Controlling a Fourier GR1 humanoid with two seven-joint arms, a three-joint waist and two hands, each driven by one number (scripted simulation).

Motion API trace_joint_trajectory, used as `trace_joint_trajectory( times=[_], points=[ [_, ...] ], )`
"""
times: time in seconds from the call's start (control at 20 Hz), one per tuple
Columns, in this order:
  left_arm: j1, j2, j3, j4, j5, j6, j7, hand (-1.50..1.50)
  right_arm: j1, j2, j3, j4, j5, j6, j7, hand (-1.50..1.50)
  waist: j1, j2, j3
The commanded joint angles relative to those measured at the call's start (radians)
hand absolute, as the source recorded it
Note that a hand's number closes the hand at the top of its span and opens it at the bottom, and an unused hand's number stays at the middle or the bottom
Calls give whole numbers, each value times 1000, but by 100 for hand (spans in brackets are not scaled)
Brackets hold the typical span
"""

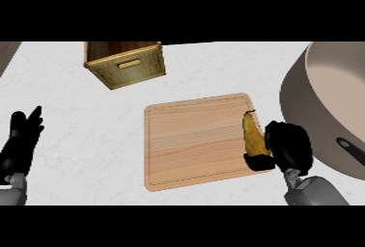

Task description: Pick the pear from the cutting board and place it in the pot

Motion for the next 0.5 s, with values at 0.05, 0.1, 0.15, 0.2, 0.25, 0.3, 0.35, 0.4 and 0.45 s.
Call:
trace_joint_trajectory(
  times=[0.05, 0.1, 0.15, 0.2, 0.25, 0.3, 0.35, 0.4, 0.45],
  points=[
    [31, -1, 24, 3, 5, 19, 6, 0, 76, -257, -183, -16, -125, -30, -208, 150, -64, -8, 4],
    [26, 4, 30, 0, 9, 19, 8, 0, 88, -303, -226, -3, -149, -52, -259, 150, -66, -5, 5],
    [37, 4, 37, -1, 14, 20, 6, 0, 91, -340, -269, -13, -177, -71, -303, 150, -69, -13, 4],
    [51, 8, 39, -2, 4, 29, 7, 0, 100, -371, -312, -23, -220, -82, -351, 150, -72, -18, 5],
    [51, 2, 36, -2, 5, 28, 2, 0, 98, -382, -359, -28, -270, -105, -400, 150, -79, -19, 6],
    [46, 4, 39, -2, 9, 27, 6, 0, 88, -400, -402, -26, -310, -112, -436, 150, -86, -21, 7],
    [63, 3, 39, -2, 12, 22, -3, 0, 89, -425, -450, -35, -348, -138, -492, 150, -78, -24, 5],
    [61, 2, 40, -5, 16, 19, 1, 0, 86, -444, -487, -35, -381, -157, -547, 150, -78, -25, 7],
    [57, 2, 42, -5, 14, 24, -1, 0, 67, -457, -534, -38, -425, -175, -596, 150, -71, -23, 7]
  ],
)
